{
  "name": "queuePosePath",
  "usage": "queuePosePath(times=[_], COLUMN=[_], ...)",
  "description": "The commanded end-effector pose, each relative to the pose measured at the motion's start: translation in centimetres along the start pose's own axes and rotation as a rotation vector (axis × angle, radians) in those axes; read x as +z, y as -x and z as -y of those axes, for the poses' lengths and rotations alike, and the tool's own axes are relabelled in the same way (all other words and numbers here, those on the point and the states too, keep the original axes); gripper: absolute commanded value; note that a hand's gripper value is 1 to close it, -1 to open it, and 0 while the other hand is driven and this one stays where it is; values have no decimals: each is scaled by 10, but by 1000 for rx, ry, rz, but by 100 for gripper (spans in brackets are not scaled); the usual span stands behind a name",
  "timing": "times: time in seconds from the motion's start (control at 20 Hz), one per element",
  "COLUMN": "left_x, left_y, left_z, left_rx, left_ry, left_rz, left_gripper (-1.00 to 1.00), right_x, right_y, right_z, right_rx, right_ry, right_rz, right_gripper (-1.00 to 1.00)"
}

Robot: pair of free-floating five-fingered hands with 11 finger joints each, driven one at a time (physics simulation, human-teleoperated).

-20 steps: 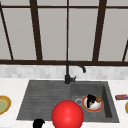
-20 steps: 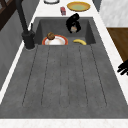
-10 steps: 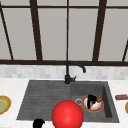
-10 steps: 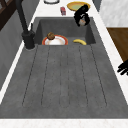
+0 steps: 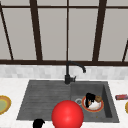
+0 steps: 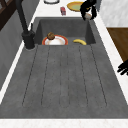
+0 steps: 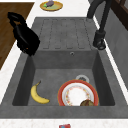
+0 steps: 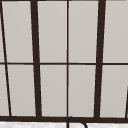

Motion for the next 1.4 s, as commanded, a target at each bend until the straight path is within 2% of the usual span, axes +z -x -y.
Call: queuePosePath(times=[0.0, 0.15, 0.45, 0.95, 1.35], left_x=[0, 0, 0, 0, 0], left_y=[0, 0, 0, 0, 0], left_z=[0, 0, 0, 0, 0], left_rx=[0, 0, 0, 0, 0], left_ry=[0, 0, 0, 0, 0], left_rz=[0, 0, 0, 0, 0], left_gripper=[0, 0, 0, 0, 0], right_x=[24, 44, 74, 98, 114], right_y=[11, 15, 24, 50, 83], right_z=[19, 34, 63, 119, 152], right_rx=[49, 53, 69, 51, 44], right_ry=[67, 61, 57, 34, 24], right_rz=[62, 96, 110, 101, 81], right_gripper=[100, 100, 100, 100, 100])
